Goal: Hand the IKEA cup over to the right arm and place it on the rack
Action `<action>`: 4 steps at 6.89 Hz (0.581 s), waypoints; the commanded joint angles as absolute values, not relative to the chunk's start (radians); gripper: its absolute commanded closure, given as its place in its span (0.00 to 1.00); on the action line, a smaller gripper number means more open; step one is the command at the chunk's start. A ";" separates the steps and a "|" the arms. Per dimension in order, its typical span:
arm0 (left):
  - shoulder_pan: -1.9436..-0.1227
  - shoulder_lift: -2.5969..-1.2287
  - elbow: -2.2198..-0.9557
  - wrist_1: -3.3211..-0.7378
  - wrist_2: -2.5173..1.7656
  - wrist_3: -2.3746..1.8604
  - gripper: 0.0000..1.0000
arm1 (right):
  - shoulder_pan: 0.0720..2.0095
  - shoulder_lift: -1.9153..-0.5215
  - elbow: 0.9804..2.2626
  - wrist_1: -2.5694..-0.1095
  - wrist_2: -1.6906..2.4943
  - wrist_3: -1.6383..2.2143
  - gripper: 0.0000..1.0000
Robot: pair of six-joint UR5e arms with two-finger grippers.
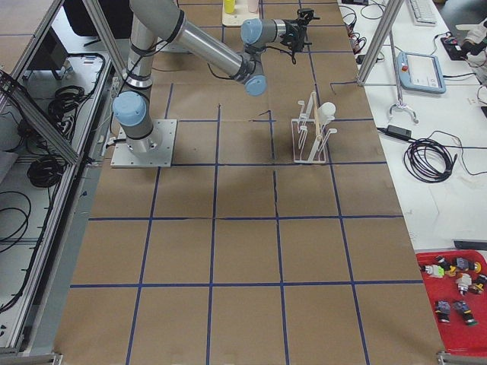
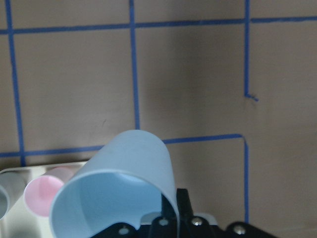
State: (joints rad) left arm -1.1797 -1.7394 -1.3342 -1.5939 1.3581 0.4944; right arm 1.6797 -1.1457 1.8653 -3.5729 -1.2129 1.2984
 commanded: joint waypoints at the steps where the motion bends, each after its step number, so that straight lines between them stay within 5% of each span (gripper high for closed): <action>1: -1.207 -1.703 -1.435 -1.423 1.141 0.592 1.00 | 1.680 -1.120 1.856 -3.595 -1.210 1.299 0.00; 4: -1.207 -1.603 -1.757 -0.992 0.860 0.635 1.00 | 1.681 -1.149 1.891 -3.597 -1.212 1.433 0.00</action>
State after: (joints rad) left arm -1.2066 -1.6387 -1.6340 -1.1584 0.9635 0.6267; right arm 1.6800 -1.1318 1.8707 -3.5964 -1.2117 1.3582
